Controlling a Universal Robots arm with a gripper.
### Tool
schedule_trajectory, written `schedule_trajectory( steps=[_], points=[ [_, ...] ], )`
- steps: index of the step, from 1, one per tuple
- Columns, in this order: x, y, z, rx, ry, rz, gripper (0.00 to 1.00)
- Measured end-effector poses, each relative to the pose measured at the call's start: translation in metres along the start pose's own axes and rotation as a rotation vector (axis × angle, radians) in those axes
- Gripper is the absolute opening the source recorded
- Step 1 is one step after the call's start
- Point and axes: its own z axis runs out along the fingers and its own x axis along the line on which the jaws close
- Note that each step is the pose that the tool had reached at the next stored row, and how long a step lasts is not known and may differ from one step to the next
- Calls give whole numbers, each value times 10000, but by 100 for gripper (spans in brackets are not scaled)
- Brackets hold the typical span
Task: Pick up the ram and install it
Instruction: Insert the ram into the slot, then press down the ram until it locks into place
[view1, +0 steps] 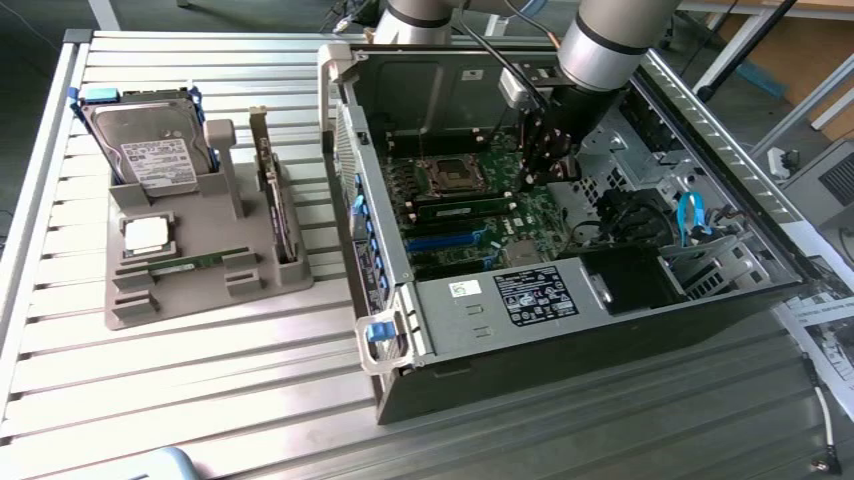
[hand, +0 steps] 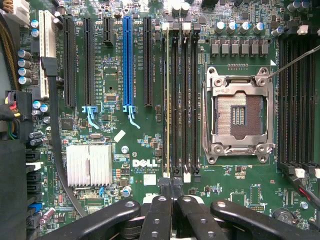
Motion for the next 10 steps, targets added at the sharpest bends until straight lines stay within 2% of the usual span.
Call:
schedule_trajectory(
  steps=[10],
  points=[
    [0,17,5,0,-2,0,11]
  ],
)
